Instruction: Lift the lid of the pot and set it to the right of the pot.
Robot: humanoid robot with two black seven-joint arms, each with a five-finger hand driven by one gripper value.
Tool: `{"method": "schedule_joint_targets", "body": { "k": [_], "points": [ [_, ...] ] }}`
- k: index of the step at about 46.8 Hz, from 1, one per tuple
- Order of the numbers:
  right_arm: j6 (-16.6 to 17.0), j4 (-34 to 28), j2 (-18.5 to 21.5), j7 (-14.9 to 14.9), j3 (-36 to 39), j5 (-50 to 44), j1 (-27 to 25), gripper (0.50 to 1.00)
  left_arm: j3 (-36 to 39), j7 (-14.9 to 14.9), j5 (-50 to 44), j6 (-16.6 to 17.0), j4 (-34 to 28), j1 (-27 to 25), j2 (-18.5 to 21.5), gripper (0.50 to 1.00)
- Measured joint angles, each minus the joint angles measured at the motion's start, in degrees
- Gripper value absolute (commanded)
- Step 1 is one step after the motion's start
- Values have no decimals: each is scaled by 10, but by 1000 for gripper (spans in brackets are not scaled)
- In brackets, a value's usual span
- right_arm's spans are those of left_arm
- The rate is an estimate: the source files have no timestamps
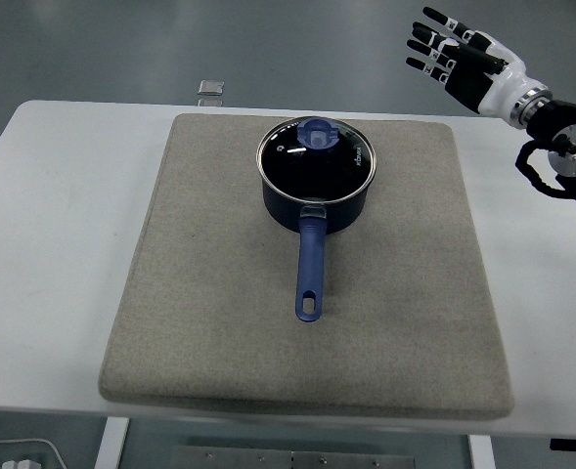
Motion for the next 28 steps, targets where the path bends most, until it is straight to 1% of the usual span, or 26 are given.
{"method": "schedule_joint_targets", "body": {
  "k": [6, 14, 21, 28],
  "points": [
    [2, 0, 0, 0, -1, -4, 3, 915, 0, 0, 0, 1, 0, 0, 0, 1000],
    [-1, 0, 0, 3, 1, -34, 5, 915, 0, 0, -1, 1, -4, 0, 0, 1000],
    [-15, 0, 0, 3, 1, -42, 6, 915, 0, 0, -1, 1, 0, 0, 0, 1000],
    [-10, 0, -1, 4, 0, -56, 7, 913, 0, 0, -1, 1, 0, -1, 0, 1000]
  ]
}}
